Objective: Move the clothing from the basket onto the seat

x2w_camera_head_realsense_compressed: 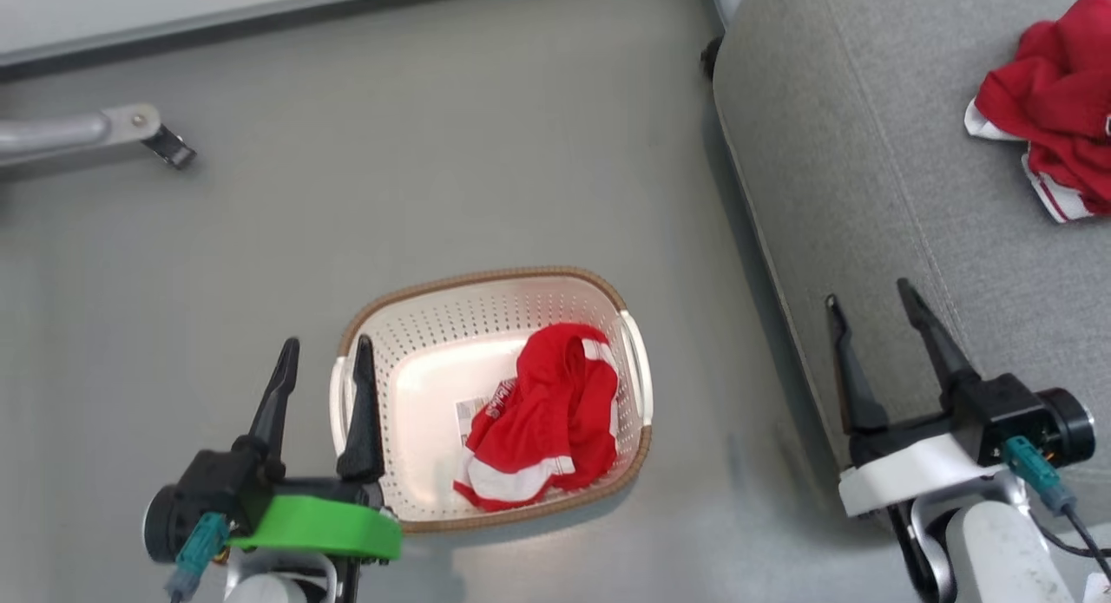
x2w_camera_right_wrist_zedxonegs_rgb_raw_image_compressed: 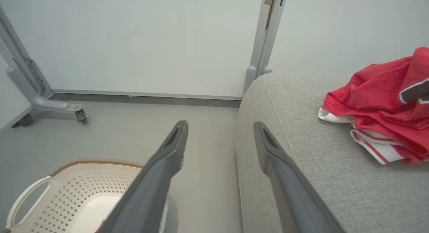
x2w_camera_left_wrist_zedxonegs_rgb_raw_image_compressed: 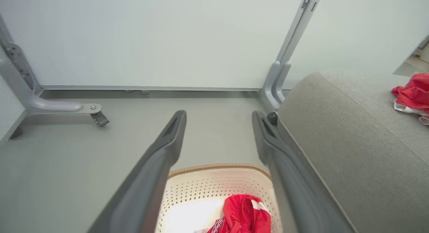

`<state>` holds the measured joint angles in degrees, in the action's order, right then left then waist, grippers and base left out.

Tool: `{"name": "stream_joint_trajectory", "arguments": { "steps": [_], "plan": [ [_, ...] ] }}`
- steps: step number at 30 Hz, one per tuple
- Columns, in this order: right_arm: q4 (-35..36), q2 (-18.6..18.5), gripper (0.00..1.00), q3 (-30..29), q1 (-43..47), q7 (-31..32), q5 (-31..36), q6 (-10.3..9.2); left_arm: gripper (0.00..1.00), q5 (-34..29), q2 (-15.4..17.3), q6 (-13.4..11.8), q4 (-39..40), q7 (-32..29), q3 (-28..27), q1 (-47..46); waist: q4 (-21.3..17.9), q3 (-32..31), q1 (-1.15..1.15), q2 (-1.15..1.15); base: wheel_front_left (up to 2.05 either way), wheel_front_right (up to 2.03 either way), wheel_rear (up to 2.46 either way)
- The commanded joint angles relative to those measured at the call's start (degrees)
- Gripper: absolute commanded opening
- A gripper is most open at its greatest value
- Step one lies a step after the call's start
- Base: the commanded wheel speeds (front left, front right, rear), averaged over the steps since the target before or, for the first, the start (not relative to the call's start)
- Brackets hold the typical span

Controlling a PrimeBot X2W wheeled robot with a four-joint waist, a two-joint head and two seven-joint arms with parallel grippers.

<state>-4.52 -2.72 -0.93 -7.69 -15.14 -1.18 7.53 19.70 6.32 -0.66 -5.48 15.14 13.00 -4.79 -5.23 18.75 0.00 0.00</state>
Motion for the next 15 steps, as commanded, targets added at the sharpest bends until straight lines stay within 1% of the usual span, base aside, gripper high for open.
{"name": "stream_joint_trajectory", "arguments": {
  "steps": [1,4,9,13,15],
  "plan": [
    [-0.12,-0.29,1.0,1.06,2.03,-0.02,-0.73,-0.08,1.0,-1.54,-0.71,0.57,0.15,-0.01,-1.77,2.83,4.4,-10.64,0.0,0.0,0.0,0.0,0.0],
    [0.08,-0.28,1.0,3.32,3.87,-0.01,-1.61,-0.08,1.0,-3.11,-1.89,1.36,1.07,0.01,-5.24,6.3,4.59,-13.84,0.0,0.0,0.0,0.0,0.0],
    [1.33,-0.27,1.0,6.04,7.08,-0.01,-2.81,-0.08,1.0,-4.83,-3.12,4.24,4.49,0.0,-10.36,11.82,4.21,-18.27,0.0,0.0,0.0,0.0,0.0],
    [1.74,-0.28,1.0,7.03,9.29,-0.01,-3.07,-0.08,1.0,-5.87,-3.41,5.61,5.65,-0.02,-12.53,15.1,3.78,-20.31,0.0,0.0,0.0,0.0,0.0],
    [1.78,-0.26,1.0,7.3,10.29,-0.01,-3.07,-0.08,1.0,-5.51,-3.43,5.85,5.8,-0.02,-12.68,16.49,3.58,-21.22,0.0,0.0,0.0,0.0,0.0]
  ]
}}
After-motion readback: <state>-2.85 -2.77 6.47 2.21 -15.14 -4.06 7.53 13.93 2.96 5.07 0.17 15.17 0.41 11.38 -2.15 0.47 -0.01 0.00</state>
